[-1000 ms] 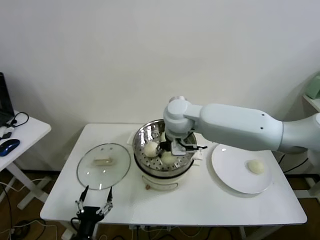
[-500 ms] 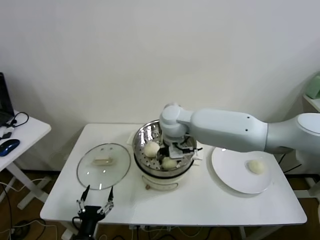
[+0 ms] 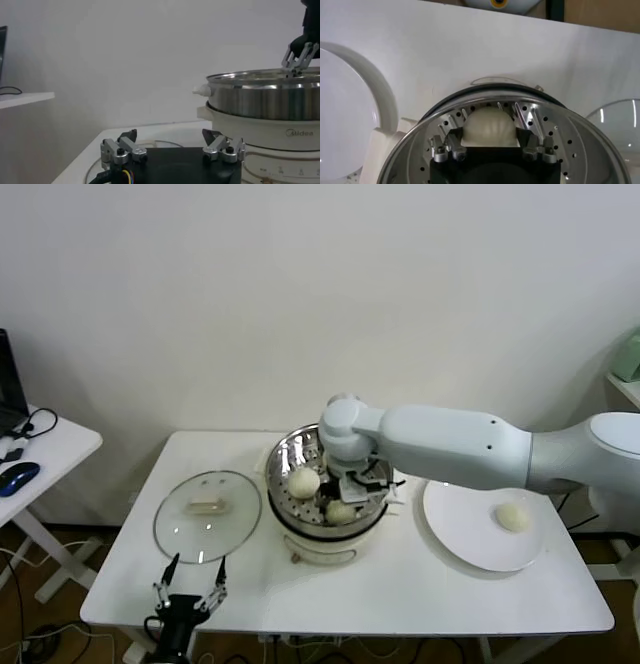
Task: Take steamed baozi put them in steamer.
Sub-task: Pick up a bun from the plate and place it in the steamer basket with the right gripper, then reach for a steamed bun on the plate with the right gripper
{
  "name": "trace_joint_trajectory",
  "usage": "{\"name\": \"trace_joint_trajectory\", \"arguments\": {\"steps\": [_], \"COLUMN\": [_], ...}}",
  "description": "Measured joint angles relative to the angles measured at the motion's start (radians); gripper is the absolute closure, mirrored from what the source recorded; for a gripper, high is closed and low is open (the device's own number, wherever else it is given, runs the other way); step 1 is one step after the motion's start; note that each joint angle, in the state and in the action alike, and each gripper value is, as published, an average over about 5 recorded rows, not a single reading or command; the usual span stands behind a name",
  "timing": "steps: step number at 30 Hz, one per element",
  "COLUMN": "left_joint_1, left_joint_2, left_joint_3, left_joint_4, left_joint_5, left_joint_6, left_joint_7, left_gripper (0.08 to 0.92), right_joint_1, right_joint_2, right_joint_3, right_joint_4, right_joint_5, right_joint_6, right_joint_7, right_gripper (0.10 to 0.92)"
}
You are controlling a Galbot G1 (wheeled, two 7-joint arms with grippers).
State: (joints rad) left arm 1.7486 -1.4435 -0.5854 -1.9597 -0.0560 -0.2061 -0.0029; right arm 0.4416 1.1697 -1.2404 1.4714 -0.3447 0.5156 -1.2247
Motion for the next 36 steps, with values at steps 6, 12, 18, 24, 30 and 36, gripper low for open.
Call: {"name": "trace_joint_trajectory", "arguments": {"steps": [6, 12, 18, 24, 30, 36], "left_joint_1": [-0.002, -0.002, -0.003, -0.010, -0.011, -0.016], "left_joint_2": [0.000, 0.000, 0.000, 0.003, 0.005, 0.010], "left_joint_3": [-0.001, -0.003, -0.003, -0.004, -0.004, -0.004], "left_joint_4": [0.000, 0.001, 0.001, 0.001, -0.002, -0.007], "left_joint_5": [0.000, -0.001, -0.001, -0.001, -0.001, 0.000], "left_joint_6": [0.001, 0.000, -0.001, 0.000, 0.000, 0.005], "left_joint_7": [0.000, 0.000, 0.000, 0.000, 0.001, 0.001], "left_gripper": [0.177, 0.177, 0.177, 0.177, 0.177, 0.177], "right_joint_1": [-0.001, 0.002, 0.006, 0.024, 0.048, 0.100], "right_joint_2": [-0.005, -0.015, -0.020, -0.035, -0.058, -0.107], "right_joint_3": [-0.001, 0.002, 0.020, 0.042, 0.071, 0.076], "right_joint_4": [0.004, 0.008, 0.003, 0.011, 0.018, 0.000], "right_joint_5": [-0.002, -0.006, -0.011, -0.002, 0.015, 0.101], "right_joint_6": [0.002, 0.004, 0.016, 0.026, 0.028, -0.033], "right_joint_7": [0.006, 0.007, 0.005, 0.002, -0.004, -0.023], "right_gripper": [0.258, 0.204, 0.203, 0.203, 0.203, 0.203]}}
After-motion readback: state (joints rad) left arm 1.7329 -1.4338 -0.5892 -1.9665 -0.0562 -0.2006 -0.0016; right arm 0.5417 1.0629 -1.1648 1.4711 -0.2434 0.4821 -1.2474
